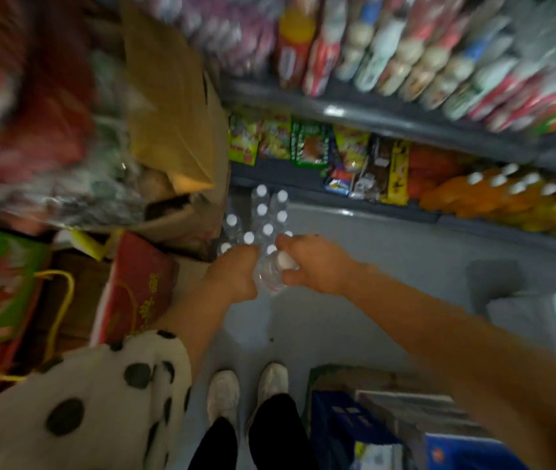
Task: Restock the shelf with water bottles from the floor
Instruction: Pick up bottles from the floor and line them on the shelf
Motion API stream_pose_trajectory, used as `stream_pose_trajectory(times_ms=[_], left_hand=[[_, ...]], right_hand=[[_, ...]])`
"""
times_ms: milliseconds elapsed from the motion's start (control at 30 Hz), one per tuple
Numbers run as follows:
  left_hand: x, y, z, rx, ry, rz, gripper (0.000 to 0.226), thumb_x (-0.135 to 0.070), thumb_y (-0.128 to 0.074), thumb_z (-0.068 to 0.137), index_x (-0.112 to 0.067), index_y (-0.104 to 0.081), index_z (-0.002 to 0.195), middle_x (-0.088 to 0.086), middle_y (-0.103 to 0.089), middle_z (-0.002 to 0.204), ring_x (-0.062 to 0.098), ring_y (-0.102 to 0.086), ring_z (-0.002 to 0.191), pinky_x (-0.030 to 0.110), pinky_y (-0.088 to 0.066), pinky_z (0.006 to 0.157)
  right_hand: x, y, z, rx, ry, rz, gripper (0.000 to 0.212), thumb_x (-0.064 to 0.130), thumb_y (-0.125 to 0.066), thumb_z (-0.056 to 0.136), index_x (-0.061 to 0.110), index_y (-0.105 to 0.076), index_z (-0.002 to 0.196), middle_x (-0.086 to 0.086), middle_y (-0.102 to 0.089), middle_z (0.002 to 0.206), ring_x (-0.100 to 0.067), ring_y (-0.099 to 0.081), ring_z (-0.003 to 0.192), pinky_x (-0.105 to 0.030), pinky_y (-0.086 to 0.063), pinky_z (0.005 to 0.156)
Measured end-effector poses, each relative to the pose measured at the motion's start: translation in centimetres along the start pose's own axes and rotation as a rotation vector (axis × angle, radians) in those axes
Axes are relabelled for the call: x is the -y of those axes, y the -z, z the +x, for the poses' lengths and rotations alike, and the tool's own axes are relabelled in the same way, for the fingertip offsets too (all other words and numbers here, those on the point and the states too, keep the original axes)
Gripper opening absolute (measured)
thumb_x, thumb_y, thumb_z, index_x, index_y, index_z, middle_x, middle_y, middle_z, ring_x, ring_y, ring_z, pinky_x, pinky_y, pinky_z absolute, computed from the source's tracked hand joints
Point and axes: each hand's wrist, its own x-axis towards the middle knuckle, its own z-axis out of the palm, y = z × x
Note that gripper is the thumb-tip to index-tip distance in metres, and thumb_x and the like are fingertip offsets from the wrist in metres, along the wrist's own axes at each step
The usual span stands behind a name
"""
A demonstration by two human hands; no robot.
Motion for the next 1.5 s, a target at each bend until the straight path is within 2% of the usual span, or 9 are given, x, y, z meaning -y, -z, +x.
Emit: stream_pose_trajectory(times_ms=[300, 533, 633, 800, 900, 1033, 1233, 1367, 1500], left_hand=[[-15.4, 18.3, -11.9, -0.042, -0.423, -0.283, 0.066, -0.014, -0.090, 0.053, -0.023, -0.060, 0.111, -0.005, -0.066, 0.113, 0.013, -0.062, 0.107, 0.039, -0.051, 0.095], [-24.8, 28.4, -19.6, -0.153, -0.544, -0.349, 0.054, -0.001, -0.087, 0.061, -0.019, -0.063, 0.107, -0.012, -0.069, 0.100, -0.010, -0.064, 0.088, 0.009, -0.050, 0.080], [-27.5, 32.0, -22.2, -0.304, -0.562, -0.284, 0.051, -0.014, -0.089, 0.062, -0.018, -0.066, 0.107, -0.007, -0.071, 0.104, 0.002, -0.066, 0.094, 0.022, -0.052, 0.085], [-30.6, 36.8, -25.4, -0.412, -0.573, -0.241, 0.048, -0.022, -0.090, 0.061, -0.017, -0.068, 0.103, -0.005, -0.074, 0.095, 0.002, -0.068, 0.087, 0.027, -0.054, 0.081], [-31.8, 39.2, -27.0, -0.436, -0.569, -0.212, 0.044, -0.019, -0.091, 0.060, -0.017, -0.069, 0.098, -0.006, -0.074, 0.092, 0.006, -0.069, 0.087, 0.030, -0.055, 0.083], [-33.1, 43.8, -29.2, -0.495, -0.588, -0.211, 0.028, -0.006, -0.086, 0.065, -0.019, -0.066, 0.079, -0.021, -0.069, 0.065, -0.009, -0.062, 0.064, 0.006, -0.045, 0.061], [-34.4, 53.5, -31.8, -0.650, -0.583, -0.188, 0.036, -0.025, -0.088, 0.063, -0.019, -0.072, 0.094, -0.007, -0.075, 0.091, 0.004, -0.069, 0.083, 0.021, -0.055, 0.075], [-34.8, 59.5, -31.9, -0.754, -0.603, -0.171, 0.025, -0.022, -0.085, 0.069, -0.023, -0.067, 0.086, -0.016, -0.072, 0.076, -0.007, -0.066, 0.069, 0.007, -0.046, 0.061], [-34.7, 65.4, -30.4, -0.843, -0.596, -0.199, 0.028, -0.019, -0.085, 0.068, -0.020, -0.069, 0.091, -0.010, -0.074, 0.084, -0.005, -0.066, 0.071, 0.011, -0.046, 0.063]], right_hand=[[10.5, 28.4, -18.0, -0.213, 0.301, -0.078, 0.026, 0.021, -0.064, 0.076, 0.011, -0.058, 0.100, 0.002, -0.059, 0.085, -0.013, -0.052, 0.073, -0.024, -0.041, 0.064], [15.3, 39.6, -26.5, -0.513, 0.313, 0.011, 0.033, 0.034, -0.066, 0.073, 0.016, -0.059, 0.100, -0.003, -0.065, 0.089, -0.023, -0.061, 0.079, -0.039, -0.050, 0.071], [15.7, 42.4, -28.7, -0.620, 0.257, 0.065, 0.042, 0.035, -0.077, 0.075, 0.019, -0.053, 0.106, -0.009, -0.065, 0.094, -0.017, -0.061, 0.078, -0.030, -0.050, 0.070], [17.8, 45.2, -29.7, -0.580, 0.229, 0.048, 0.044, 0.033, -0.081, 0.071, 0.031, -0.052, 0.105, 0.012, -0.065, 0.096, 0.001, -0.061, 0.082, -0.014, -0.050, 0.076], [19.6, 47.4, -29.4, -0.604, 0.258, 0.051, 0.055, 0.045, -0.080, 0.059, 0.026, -0.060, 0.106, 0.006, -0.071, 0.097, -0.010, -0.068, 0.088, -0.036, -0.055, 0.085], [22.3, 51.7, -29.6, -0.683, 0.360, 0.074, 0.033, 0.024, -0.080, 0.064, 0.024, -0.067, 0.094, 0.004, -0.073, 0.093, -0.011, -0.069, 0.087, -0.042, -0.055, 0.087], [27.5, 60.7, -28.9, -0.808, 0.401, 0.025, 0.020, 0.023, -0.080, 0.068, 0.018, -0.066, 0.080, 0.009, -0.072, 0.076, -0.006, -0.069, 0.075, -0.028, -0.058, 0.071], [30.2, 66.7, -26.0, -0.908, 0.402, 0.024, 0.038, 0.023, -0.080, 0.065, -0.004, -0.066, 0.086, -0.017, -0.072, 0.086, -0.034, -0.070, 0.083, -0.049, -0.056, 0.074], [31.6, 72.1, -22.3, -0.964, 0.409, 0.052, 0.027, 0.021, -0.079, 0.068, 0.005, -0.072, 0.089, -0.008, -0.075, 0.086, -0.019, -0.072, 0.080, -0.044, -0.057, 0.083]])
